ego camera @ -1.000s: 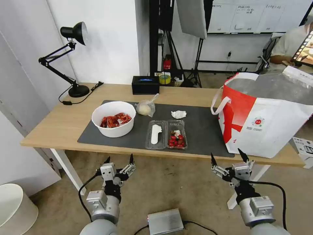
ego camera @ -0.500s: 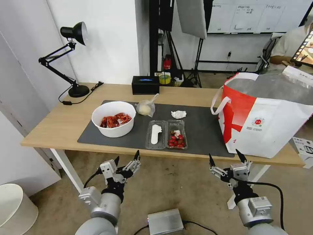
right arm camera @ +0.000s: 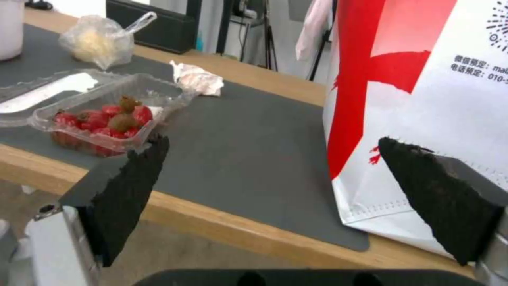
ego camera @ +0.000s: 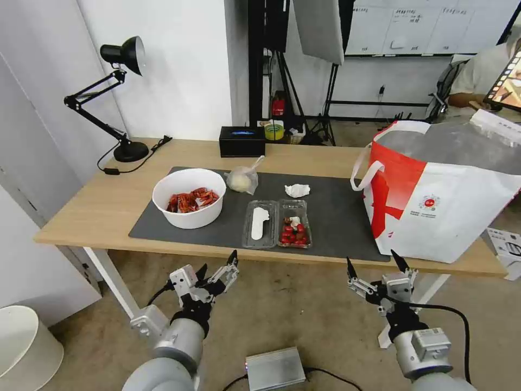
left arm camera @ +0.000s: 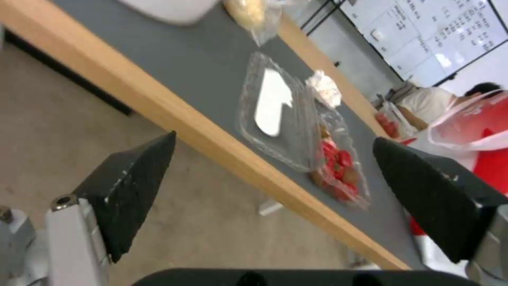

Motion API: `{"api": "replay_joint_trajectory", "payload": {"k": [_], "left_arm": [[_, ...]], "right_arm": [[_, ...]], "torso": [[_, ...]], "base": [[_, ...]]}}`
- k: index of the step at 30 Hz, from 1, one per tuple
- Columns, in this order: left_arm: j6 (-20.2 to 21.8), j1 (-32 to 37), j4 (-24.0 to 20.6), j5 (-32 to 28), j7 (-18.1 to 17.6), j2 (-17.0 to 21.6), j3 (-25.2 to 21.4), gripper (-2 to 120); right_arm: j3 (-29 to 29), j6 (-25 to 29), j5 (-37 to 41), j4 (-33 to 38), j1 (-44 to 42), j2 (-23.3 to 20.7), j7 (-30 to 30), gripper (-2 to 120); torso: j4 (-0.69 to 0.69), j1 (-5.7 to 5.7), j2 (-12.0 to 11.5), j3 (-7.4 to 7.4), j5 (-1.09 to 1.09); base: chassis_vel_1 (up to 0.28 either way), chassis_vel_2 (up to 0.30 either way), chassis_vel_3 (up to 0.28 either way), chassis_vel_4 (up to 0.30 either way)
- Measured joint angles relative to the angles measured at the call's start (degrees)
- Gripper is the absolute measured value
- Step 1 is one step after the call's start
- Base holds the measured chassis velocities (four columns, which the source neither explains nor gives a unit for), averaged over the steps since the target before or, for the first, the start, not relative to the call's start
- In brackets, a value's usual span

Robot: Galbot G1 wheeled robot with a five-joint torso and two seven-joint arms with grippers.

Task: Pick up the trash from the table and place it into the takeout bag.

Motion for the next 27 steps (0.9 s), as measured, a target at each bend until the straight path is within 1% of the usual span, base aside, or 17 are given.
{"api": "replay_joint_trajectory", "payload": {"k": [2, 5, 7, 8, 12, 17, 20, 27], "left_arm": [[0.9, -0.6, -0.4, -3.7, -1.2, -0.1, 0.2, 100], [1.1, -0.8, -0.5, -4.6, -1.5, -0.1, 0.3, 100], [2.2, -1.5, -0.9, -8.9, -2.9, -0.3, 0.5, 100], [2.2, -1.5, -0.9, -8.9, -2.9, -0.3, 0.5, 100], [3.7, -2.5, -1.6, -14.7, -4.8, -0.5, 0.9, 100], [3.8, -2.6, -1.6, -15.4, -5.0, -0.5, 0.9, 100], [4.2, -4.0, -1.6, -20.2, -5.9, -1.0, 1.6, 100], [4.3, -4.1, -1.3, -20.3, -6.0, -1.2, 2.2, 100]], "right_arm": [[-0.1, 0.0, 0.0, -0.1, 0.1, 0.0, 0.0, 100], [-0.1, 0.0, 0.0, -0.1, 0.1, 0.0, 0.0, 100], [-0.2, 0.0, 0.1, -0.1, 0.2, 0.0, -0.1, 100], [-0.2, 0.0, 0.1, -0.1, 0.2, 0.0, -0.1, 100], [-0.3, 0.0, 0.1, -0.1, 0.2, 0.0, -0.1, 100], [-0.3, 0.0, 0.1, -0.1, 0.3, 0.0, -0.1, 100], [-0.4, 0.0, 0.2, -0.1, 0.2, 0.0, -0.2, 100], [-0.3, 0.0, 0.2, 0.1, 0.1, 0.1, -0.2, 100]], "torso": [[0.0, 0.0, 0.0, 0.0, 0.0], [0.0, 0.0, 0.0, 0.0, 0.0], [0.0, 0.0, 0.0, 0.0, 0.0], [0.0, 0.0, 0.0, 0.0, 0.0], [0.0, 0.0, 0.0, 0.0, 0.0], [0.0, 0.0, 0.0, 0.0, 0.0], [0.0, 0.0, 0.0, 0.0, 0.0], [0.0, 0.0, 0.0, 0.0, 0.0]], "base": [[0.0, 0.0, 0.0, 0.0], [0.0, 0.0, 0.0, 0.0], [0.0, 0.0, 0.0, 0.0], [0.0, 0.0, 0.0, 0.0], [0.0, 0.0, 0.0, 0.0], [0.0, 0.0, 0.0, 0.0], [0.0, 0.0, 0.0, 0.0], [0.0, 0.0, 0.0, 0.0]]}}
